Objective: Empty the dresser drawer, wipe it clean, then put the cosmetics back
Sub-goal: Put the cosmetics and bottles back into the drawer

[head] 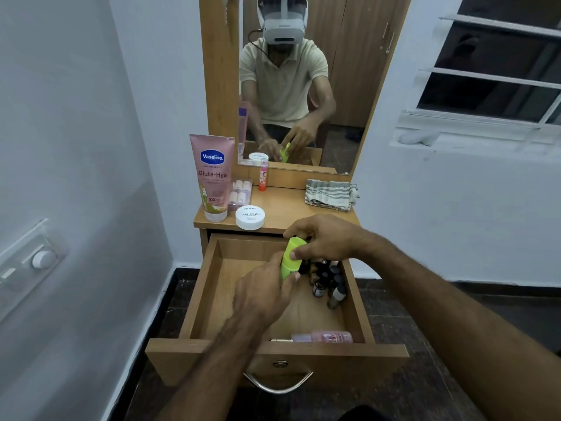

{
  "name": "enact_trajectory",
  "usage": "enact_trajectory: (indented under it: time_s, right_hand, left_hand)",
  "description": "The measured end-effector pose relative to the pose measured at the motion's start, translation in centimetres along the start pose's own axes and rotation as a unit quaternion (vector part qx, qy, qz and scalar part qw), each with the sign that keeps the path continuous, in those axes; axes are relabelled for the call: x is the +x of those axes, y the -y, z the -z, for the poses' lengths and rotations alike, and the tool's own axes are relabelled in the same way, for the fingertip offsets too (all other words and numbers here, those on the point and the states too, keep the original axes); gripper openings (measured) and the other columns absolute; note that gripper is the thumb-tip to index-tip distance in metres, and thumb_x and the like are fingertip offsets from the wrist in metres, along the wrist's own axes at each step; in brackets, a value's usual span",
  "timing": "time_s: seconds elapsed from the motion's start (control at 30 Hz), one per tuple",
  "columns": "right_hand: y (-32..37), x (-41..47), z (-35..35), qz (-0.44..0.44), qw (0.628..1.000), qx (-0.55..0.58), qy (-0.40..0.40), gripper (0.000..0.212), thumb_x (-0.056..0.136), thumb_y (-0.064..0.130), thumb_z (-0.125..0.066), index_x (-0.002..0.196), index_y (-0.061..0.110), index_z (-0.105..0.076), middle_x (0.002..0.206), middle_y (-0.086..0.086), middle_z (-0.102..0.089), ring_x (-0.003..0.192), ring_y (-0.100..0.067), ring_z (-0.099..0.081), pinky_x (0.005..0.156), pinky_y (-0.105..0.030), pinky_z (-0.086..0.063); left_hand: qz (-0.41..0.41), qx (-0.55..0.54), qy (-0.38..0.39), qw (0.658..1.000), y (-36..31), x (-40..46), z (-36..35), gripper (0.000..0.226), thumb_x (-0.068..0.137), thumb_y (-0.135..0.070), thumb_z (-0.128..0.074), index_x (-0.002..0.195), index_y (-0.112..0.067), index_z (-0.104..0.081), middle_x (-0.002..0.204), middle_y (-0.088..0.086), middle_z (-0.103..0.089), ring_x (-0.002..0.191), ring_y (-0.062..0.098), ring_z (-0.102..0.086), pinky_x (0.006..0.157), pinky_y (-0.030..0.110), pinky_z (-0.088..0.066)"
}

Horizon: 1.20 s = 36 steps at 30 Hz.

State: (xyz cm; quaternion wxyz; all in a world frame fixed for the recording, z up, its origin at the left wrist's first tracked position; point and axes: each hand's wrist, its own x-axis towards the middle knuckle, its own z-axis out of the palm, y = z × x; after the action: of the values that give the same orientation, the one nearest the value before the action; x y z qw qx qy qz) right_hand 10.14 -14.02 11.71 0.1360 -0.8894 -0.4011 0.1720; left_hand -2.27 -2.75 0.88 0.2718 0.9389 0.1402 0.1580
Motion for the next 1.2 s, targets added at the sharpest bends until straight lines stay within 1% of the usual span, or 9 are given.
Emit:
enact_trajectory:
  time_s: [0.13, 0.23, 0.3, 0.4, 0.7, 0.9, 1.03, 1.13, 1.2]
  right_hand:
    - [-0.2, 0.4, -0.2, -0.01, 0.999, -0.014, -0.027, 0.035, 0.082, 0.047, -0.079, 0.11, 0.027, -0.072, 0.098, 0.009, -0.071, 0.091, -0.012, -0.065, 0.084, -0.042, -0.058]
    - [-0.4, 0.7, -0.6, -0.045, 0.992, -0.109, -0.051, 0.039, 0.078, 0.06, -0.076, 0.101, 0.029, -0.071, 0.093, 0.009, -0.068, 0.087, -0.012, -0.062, 0.078, -0.042, -0.057]
    - [-0.4, 0.7, -1.3, -0.061, 0.983, -0.168, -0.05, 0.043, 0.077, 0.064, -0.074, 0.102, 0.029, -0.069, 0.094, 0.008, -0.068, 0.088, -0.014, -0.061, 0.07, -0.036, -0.054]
    - [-0.8, 1.0, -2.8, -0.073, 0.976, -0.2, -0.032, 0.044, 0.078, 0.063, -0.074, 0.104, 0.027, -0.069, 0.096, 0.006, -0.068, 0.088, -0.015, -0.061, 0.064, -0.031, -0.045]
    - [-1.5, 1.6, -4.6, -0.095, 0.969, -0.222, -0.048, 0.041, 0.081, 0.056, -0.075, 0.109, 0.027, -0.065, 0.098, 0.006, -0.067, 0.089, -0.017, -0.061, 0.075, -0.037, -0.055]
    - [-1.3, 1.7, -4.2, -0.093, 0.968, -0.23, -0.036, 0.045, 0.08, 0.052, -0.078, 0.115, 0.026, -0.062, 0.104, 0.005, -0.067, 0.093, -0.018, -0.06, 0.065, -0.032, -0.046]
    - [0.0, 2.6, -2.4, -0.073, 0.976, -0.184, -0.093, 0.031, 0.086, 0.054, -0.071, 0.105, 0.031, -0.063, 0.096, 0.009, -0.065, 0.091, -0.016, -0.06, 0.063, -0.031, -0.043]
    - [1.4, 4.5, -1.0, -0.052, 0.977, -0.145, -0.146, 0.044, 0.091, 0.048, -0.067, 0.13, 0.031, -0.058, 0.121, 0.008, -0.063, 0.109, -0.017, -0.06, 0.081, -0.037, -0.053]
    - [2.1, 6.6, -0.4, -0.05, 0.977, -0.142, -0.149, 0.056, 0.093, 0.039, -0.066, 0.145, 0.027, -0.047, 0.141, 0.005, -0.052, 0.123, -0.02, -0.055, 0.093, -0.041, -0.052]
  left_hand:
    - [-0.001, -0.004, 0.009, 1.0, 0.0, 0.0, -0.1, 0.05, 0.099, -0.05, -0.05, 0.143, -0.032, -0.038, 0.09, -0.011, -0.062, 0.077, 0.016, -0.06, 0.064, 0.034, -0.043]
    - [0.022, 0.006, 0.017, 1.0, 0.3, 0.3, -0.4, 0.065, 0.1, -0.048, -0.05, 0.156, -0.027, -0.026, 0.126, -0.002, -0.066, 0.107, 0.021, -0.065, 0.08, 0.038, -0.051]
    - [0.035, 0.013, 0.008, 0.999, 0.4, 0.4, -0.3, 0.062, 0.101, -0.041, -0.049, 0.157, -0.026, -0.026, 0.137, -0.004, -0.062, 0.117, 0.019, -0.062, 0.087, 0.036, -0.051]
    - [0.044, 0.008, -0.006, 0.999, 0.3, 0.4, -0.2, 0.058, 0.101, -0.036, -0.05, 0.155, -0.028, -0.03, 0.139, -0.007, -0.06, 0.117, 0.016, -0.062, 0.091, 0.036, -0.053]
    - [0.051, -0.011, -0.038, 0.998, 0.2, 0.3, 0.0, 0.05, 0.099, -0.028, -0.054, 0.147, -0.031, -0.04, 0.138, -0.011, -0.059, 0.114, 0.012, -0.062, 0.091, 0.034, -0.055]
    - [0.051, -0.019, -0.04, 0.998, 0.2, 0.2, 0.1, 0.05, 0.099, -0.03, -0.054, 0.147, -0.031, -0.039, 0.141, -0.011, -0.056, 0.117, 0.011, -0.061, 0.089, 0.032, -0.053]
    - [0.061, -0.022, -0.047, 0.997, 0.2, 0.1, 0.2, 0.052, 0.099, -0.031, -0.053, 0.148, -0.03, -0.037, 0.144, -0.011, -0.053, 0.12, 0.01, -0.058, 0.094, 0.031, -0.051]
    - [0.058, -0.022, -0.064, 0.996, 0.1, 0.1, 0.2, 0.053, 0.099, -0.03, -0.053, 0.15, -0.027, -0.037, 0.146, -0.01, -0.049, 0.125, 0.01, -0.055, 0.098, 0.032, -0.05]
    - [0.068, -0.023, -0.078, 0.994, 0.3, 0.2, 0.4, 0.054, 0.099, -0.029, -0.054, 0.15, -0.025, -0.037, 0.15, -0.009, -0.047, 0.127, 0.011, -0.054, 0.101, 0.032, -0.05]
